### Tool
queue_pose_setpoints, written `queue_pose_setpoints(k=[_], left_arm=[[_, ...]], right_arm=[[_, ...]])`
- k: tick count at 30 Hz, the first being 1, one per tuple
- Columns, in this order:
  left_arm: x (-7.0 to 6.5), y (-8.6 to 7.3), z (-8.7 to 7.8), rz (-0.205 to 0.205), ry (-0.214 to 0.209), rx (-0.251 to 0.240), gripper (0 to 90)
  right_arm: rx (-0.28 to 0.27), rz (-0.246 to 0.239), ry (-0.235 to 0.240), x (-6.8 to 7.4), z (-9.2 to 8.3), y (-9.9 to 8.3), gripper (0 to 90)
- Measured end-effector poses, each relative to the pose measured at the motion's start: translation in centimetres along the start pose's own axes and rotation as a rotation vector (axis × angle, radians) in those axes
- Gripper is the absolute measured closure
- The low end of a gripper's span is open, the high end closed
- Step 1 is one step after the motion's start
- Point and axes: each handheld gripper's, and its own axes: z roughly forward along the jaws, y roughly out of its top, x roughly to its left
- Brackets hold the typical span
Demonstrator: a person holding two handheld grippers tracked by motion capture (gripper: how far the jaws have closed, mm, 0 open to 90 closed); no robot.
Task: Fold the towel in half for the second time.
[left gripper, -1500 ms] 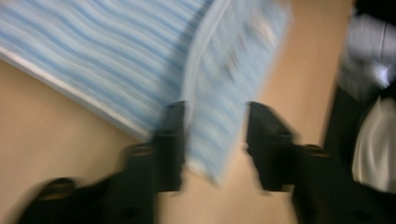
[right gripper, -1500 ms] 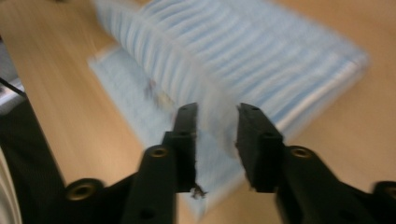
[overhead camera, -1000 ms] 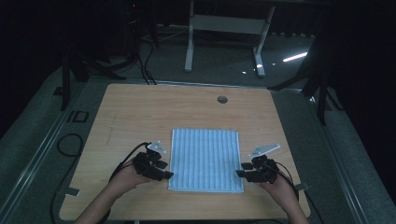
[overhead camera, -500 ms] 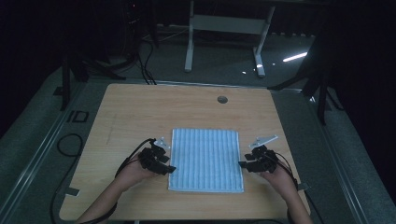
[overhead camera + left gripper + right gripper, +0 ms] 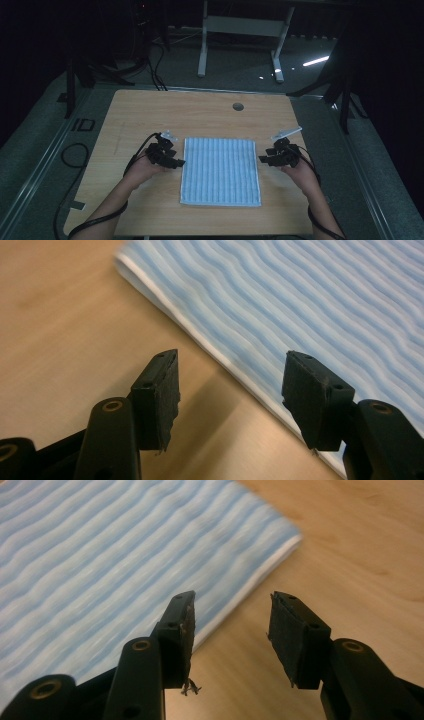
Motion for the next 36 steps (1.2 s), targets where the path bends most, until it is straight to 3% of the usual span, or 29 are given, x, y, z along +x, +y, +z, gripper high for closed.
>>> queue_pose_setpoints(k=[8,12,19,23,25,28,30,32,36], left_arm=[[2.0,2.8,1.3,-0.030,0.029,0.018,39.6],[3.0,4.0,2.1,-0.063,0.016,0.012,39.6],[3.7,5.5,3.6,-0.050,0.050,0.019,40.1],[4.5,5.9,4.5,-0.097,0.039,0.022,42.3],[4.9,6.0,4.7,-0.103,0.043,0.027,42.3],[5.7,6.1,5.0,-0.146,0.030,0.016,42.3],[6.1,6.2,5.2,-0.170,0.016,0.009,43.5],[6.1,6.2,5.4,-0.163,-0.004,0.022,45.0],[5.9,6.3,5.9,-0.159,-0.034,0.031,59.7]], right_arm=[[0.036,0.027,-0.018,-2.5,1.6,2.1,52.8],[0.059,0.061,-0.016,-3.4,2.8,2.9,52.8],[0.085,0.114,-0.026,-4.6,4.9,4.8,52.8],[0.123,0.131,-0.086,-4.7,6.7,6.2,52.1],[0.150,0.156,-0.071,-4.9,7.5,6.5,52.1],[0.184,0.172,-0.066,-5.0,8.4,6.7,52.7],[0.198,0.178,-0.054,-4.9,8.9,6.8,55.2],[0.217,0.164,-0.043,-4.6,9.2,6.9,58.9],[0.251,0.138,-0.035,-4.1,9.7,6.8,77.5]])
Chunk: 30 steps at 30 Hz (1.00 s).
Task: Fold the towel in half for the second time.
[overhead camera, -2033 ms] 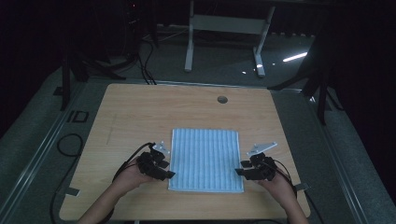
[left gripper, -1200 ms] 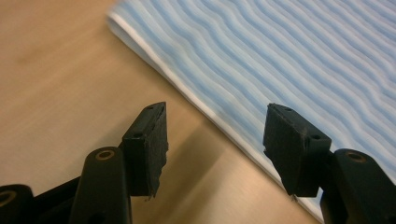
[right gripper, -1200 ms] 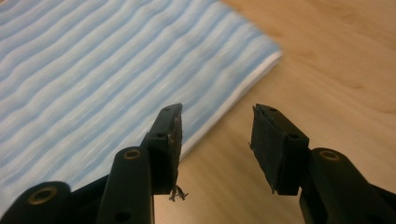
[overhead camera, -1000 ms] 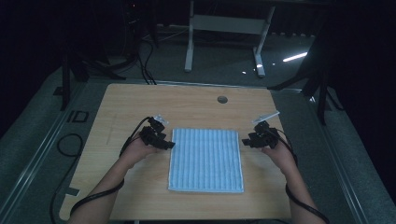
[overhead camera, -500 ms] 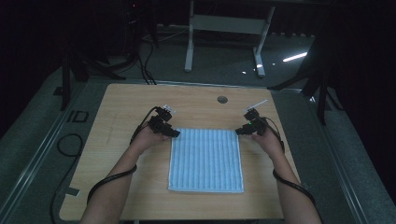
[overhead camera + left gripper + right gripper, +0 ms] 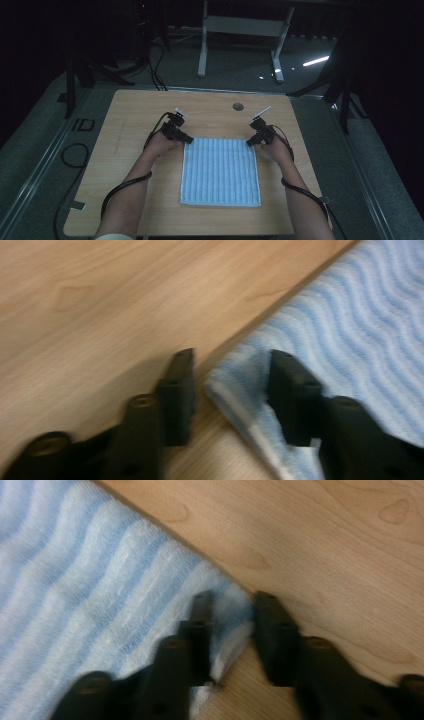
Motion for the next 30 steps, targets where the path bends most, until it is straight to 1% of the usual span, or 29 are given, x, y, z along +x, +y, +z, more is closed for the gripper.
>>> queue_pose_setpoints(k=[1,2,3,4,6,7,8,9,10,11,12,14,15,16,18,19,21,22,23,24,25,26,28,29,30], left_arm=[[-0.2,0.0,0.1,0.013,0.019,0.001,66.5],[-0.3,0.1,0.0,0.016,0.029,-0.003,76.9],[-0.4,0.1,0.0,0.013,0.022,-0.008,83.7],[-0.5,0.2,-0.1,0.017,0.027,-0.014,85.8],[-0.8,0.4,-0.4,0.038,0.038,-0.008,86.9],[-1.0,0.6,-0.7,0.038,0.049,-0.017,87.2],[-1.1,0.7,-1.1,0.030,0.048,-0.035,87.4],[-1.2,0.8,-1.4,0.033,0.052,-0.043,87.4],[-1.3,1.0,-1.7,0.038,0.060,-0.056,87.5],[-1.5,1.1,-2.1,0.043,0.054,-0.062,87.5],[-1.6,1.1,-2.6,0.051,0.057,-0.072,87.5],[-1.9,1.1,-3.5,0.062,0.044,-0.084,87.5],[-2.0,1.0,-4.0,0.070,0.059,-0.091,87.5],[-2.0,0.9,-4.4,0.066,0.047,-0.090,87.5],[-2.2,0.6,-5.0,0.076,0.050,-0.095,87.5],[-2.2,0.4,-5.2,0.075,0.035,-0.096,87.5],[-2.4,0.0,-5.7,0.091,0.040,-0.106,87.5],[-2.6,-0.3,-5.9,0.096,0.031,-0.101,87.4],[-2.8,-0.5,-6.2,0.115,0.043,-0.101,87.4],[-3.0,-0.8,-6.6,0.125,0.045,-0.104,87.4],[-3.2,-1.1,-6.9,0.129,0.036,-0.104,87.4],[-3.4,-1.4,-7.3,0.133,0.039,-0.116,87.4],[-3.8,-1.9,-8.1,0.126,0.015,-0.130,87.4],[-4.0,-2.3,-8.5,0.126,0.015,-0.146,87.4],[-4.2,-2.6,-8.8,0.121,-0.009,-0.155,87.4]], right_arm=[[-0.004,-0.002,0.004,0.0,-0.1,0.0,82.9],[-0.006,-0.008,0.004,0.1,-0.1,0.0,84.5],[-0.010,-0.018,-0.005,0.2,-0.3,0.0,85.5],[-0.016,-0.026,-0.008,0.3,-0.5,0.0,86.0],[-0.030,-0.038,-0.009,0.4,-0.9,0.0,86.1],[-0.041,-0.042,-0.005,0.3,-1.1,0.0,86.2],[-0.048,-0.043,-0.004,0.3,-1.4,0.1,86.3],[-0.058,-0.037,-0.003,0.2,-1.7,0.1,86.3],[-0.066,-0.041,0.000,0.2,-2.0,0.1,86.3],[-0.077,-0.045,0.001,0.1,-2.3,0.1,86.3],[-0.087,-0.045,-0.001,0.1,-2.6,0.1,86.3],[-0.121,-0.042,0.016,0.0,-3.5,-0.1,86.2],[-0.131,-0.050,0.021,0.1,-3.8,-0.2,86.3],[-0.137,-0.060,0.018,0.2,-4.2,-0.3,86.3],[-0.166,-0.066,0.033,0.4,-5.0,-0.5,86.3],[-0.173,-0.075,0.038,0.6,-5.3,-0.7,86.5],[-0.183,-0.103,0.033,1.2,-5.8,-1.0,86.5],[-0.189,-0.112,0.041,1.4,-6.1,-1.2,86.5],[-0.194,-0.127,0.040,1.7,-6.3,-1.4,86.6],[-0.202,-0.137,0.042,2.0,-6.7,-1.6,86.9],[-0.219,-0.145,0.050,2.2,-7.1,-1.8,86.9],[-0.236,-0.151,0.055,2.4,-7.5,-2.1,87.0],[-0.256,-0.170,0.054,3.0,-8.1,-2.6,87.0],[-0.265,-0.183,0.051,3.3,-8.4,-2.9,87.0],[-0.275,-0.192,0.052,3.6,-8.7,-3.3,87.0]])
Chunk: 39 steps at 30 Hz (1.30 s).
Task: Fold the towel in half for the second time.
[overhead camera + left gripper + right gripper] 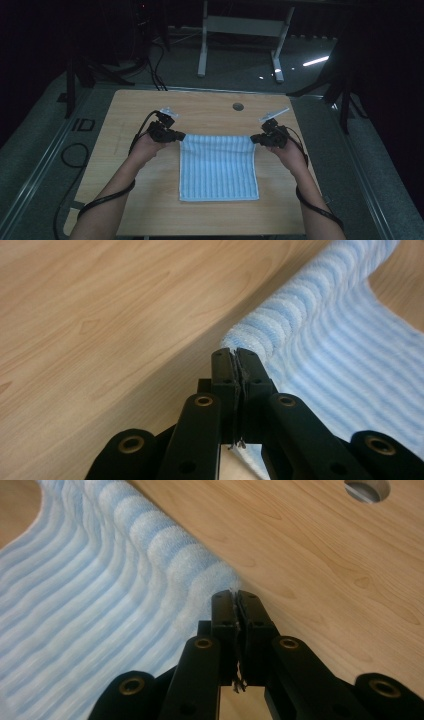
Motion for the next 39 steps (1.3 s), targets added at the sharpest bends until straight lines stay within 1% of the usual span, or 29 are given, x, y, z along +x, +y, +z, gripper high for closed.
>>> queue_pose_setpoints(k=[1,2,3,4,5,6,7,9,14,16,17,19,20,21,22,23,24,26,27,28,29,30,32,33,34,35,36,38,39], left_arm=[[-0.3,-0.2,-0.4,0.006,-0.012,-0.006,87.3],[-0.7,-0.5,-0.7,0.011,-0.010,-0.019,87.3],[-1.1,-0.7,-1.0,0.020,-0.024,-0.021,87.3],[-1.6,-0.9,-1.3,0.039,-0.022,-0.021,87.3],[-1.9,-1.2,-1.6,0.039,-0.023,-0.031,87.3],[-2.2,-1.5,-1.8,0.030,-0.040,-0.035,87.3],[-2.6,-1.9,-2.0,0.040,-0.038,-0.036,87.3],[-3.2,-2.5,-2.3,0.042,-0.047,-0.028,87.4],[-5.1,-4.5,-2.5,0.062,-0.060,-0.018,87.3],[-5.6,-5.2,-2.4,0.072,-0.072,-0.009,87.2],[-5.9,-5.4,-2.5,0.074,-0.070,-0.012,87.2],[-6.5,-5.9,-2.6,0.081,-0.074,-0.012,87.2],[-6.7,-6.2,-2.6,0.084,-0.071,-0.013,87.2],[-7.0,-6.4,-2.6,0.100,-0.071,-0.005,87.2],[-7.0,-6.4,-2.6,0.100,-0.071,-0.005,87.2],[-7.4,-6.8,-2.6,0.108,-0.051,-0.004,87.2],[-7.6,-7.0,-2.6,0.112,-0.057,0.007,87.1],[-8.1,-7.5,-2.5,0.126,-0.037,0.004,87.1],[-8.3,-7.8,-2.4,0.118,-0.055,0.010,87.1],[-8.5,-8.1,-2.2,0.120,-0.089,0.035,86.6],[-8.7,-8.5,-2.0,0.128,-0.109,0.064,84.8],[-8.9,-8.8,-1.9,0.136,-0.109,0.086,79.6],[-9.0,-9.2,-1.8,0.143,-0.140,0.110,70.3],[-8.9,-9.2,-1.9,0.143,-0.129,0.100,67.6],[-8.8,-9.2,-2.0,0.133,-0.126,0.094,65.6],[-8.6,-9.0,-1.9,0.125,-0.132,0.091,65.1],[-8.5,-8.9,-1.9,0.120,-0.128,0.082,64.3],[-8.3,-8.6,-1.5,0.115,-0.145,0.092,61.9],[-8.4,-8.5,-1.3,0.117,-0.138,0.082,61.6]], right_arm=[[-0.002,-0.003,0.001,0.4,-0.4,-0.2,87.0],[-0.002,-0.009,-0.003,0.7,-0.8,-0.5,87.0],[-0.011,-0.014,-0.005,1.0,-1.2,-0.8,87.0],[-0.020,-0.017,0.001,1.3,-1.5,-1.1,87.0],[-0.022,-0.030,0.000,1.7,-1.9,-1.4,87.0],[-0.032,-0.039,0.000,2.0,-2.2,-1.7,87.0],[-0.039,-0.039,0.004,2.3,-2.5,-2.1,87.1],[-0.050,-0.052,0.018,3.0,-3.0,-2.9,87.0],[-0.044,-0.088,0.033,4.9,-3.7,-5.1,87.0],[-0.053,-0.085,0.040,5.5,-3.9,-5.9,87.0],[-0.045,-0.093,0.041,5.8,-4.0,-6.3,87.0],[-0.048,-0.095,0.047,6.3,-4.2,-7.0,87.0],[-0.047,-0.104,0.046,6.5,-4.3,-7.3,87.0],[-0.047,-0.112,0.040,6.8,-4.5,-7.5,87.0],[-0.047,-0.112,0.040,6.8,-4.5,-7.5,87.0],[-0.058,-0.102,0.046,7.0,-4.6,-7.8,87.0],[-0.058,-0.104,0.059,7.3,-4.7,-8.3,87.0],[-0.050,-0.096,0.075,7.8,-4.7,-9.0,86.9],[-0.056,-0.099,0.077,8.1,-4.7,-9.5,86.9],[-0.058,-0.098,0.074,8.4,-4.8,-9.9,86.8],[-0.051,-0.085,0.090,8.6,-4.8,-10.3,85.1],[-0.036,-0.084,0.113,8.8,-4.9,-10.8,80.5],[-0.027,-0.078,0.113,9.1,-5.2,-11.5,71.0],[-0.030,-0.070,0.111,9.2,-5.3,-11.7,67.8],[-0.034,-0.065,0.112,9.1,-5.6,-11.8,65.3],[-0.042,-0.067,0.106,9.1,-5.8,-11.8,64.5],[-0.051,-0.064,0.098,9.0,-5.9,-11.8,64.5],[-0.058,-0.049,0.099,8.9,-5.9,-11.6,64.5],[-0.057,-0.052,0.096,8.9,-5.7,-11.5,64.5]])
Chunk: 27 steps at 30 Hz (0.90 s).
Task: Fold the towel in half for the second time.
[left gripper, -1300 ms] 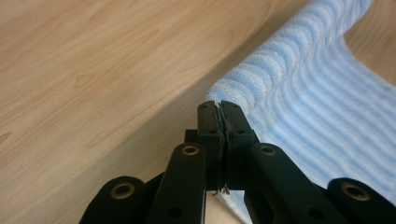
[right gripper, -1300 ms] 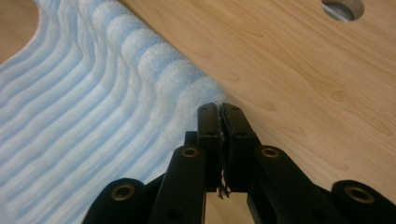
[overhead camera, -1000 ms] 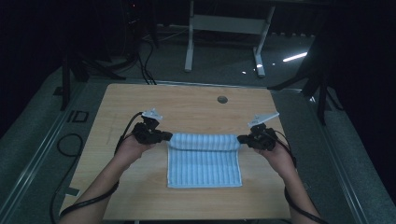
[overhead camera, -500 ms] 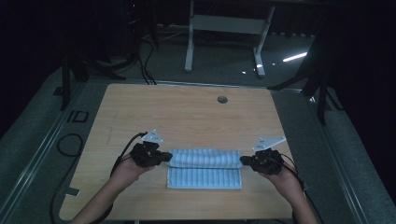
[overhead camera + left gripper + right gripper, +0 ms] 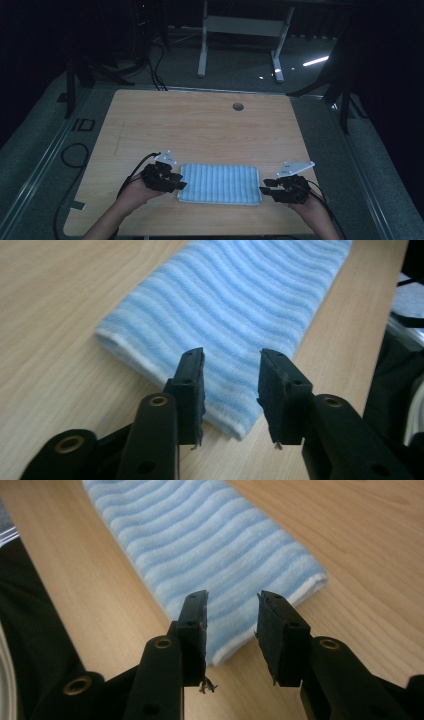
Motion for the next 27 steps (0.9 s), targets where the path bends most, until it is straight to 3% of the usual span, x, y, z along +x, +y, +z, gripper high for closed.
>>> queue_pose_setpoints(k=[10,14,18,23,27], left_arm=[[0.1,0.4,2.3,0.000,-0.040,0.024,59.1],[0.4,0.6,2.9,0.029,0.008,0.051,59.1],[0.9,0.5,3.9,0.024,0.033,0.058,55.3],[1.6,0.4,5.1,0.004,0.041,0.074,55.4],[2.2,0.3,5.5,-0.001,0.041,0.061,55.6]], right_arm=[[0.047,-0.032,-0.001,0.4,2.9,0.6,64.4],[0.060,-0.045,-0.011,0.1,3.9,0.8,63.4],[0.072,-0.043,-0.031,-0.6,4.7,1.0,63.1],[0.110,-0.021,-0.048,-1.7,6.2,1.1,63.5],[0.152,-0.019,-0.058,-2.5,7.9,0.8,63.4]])
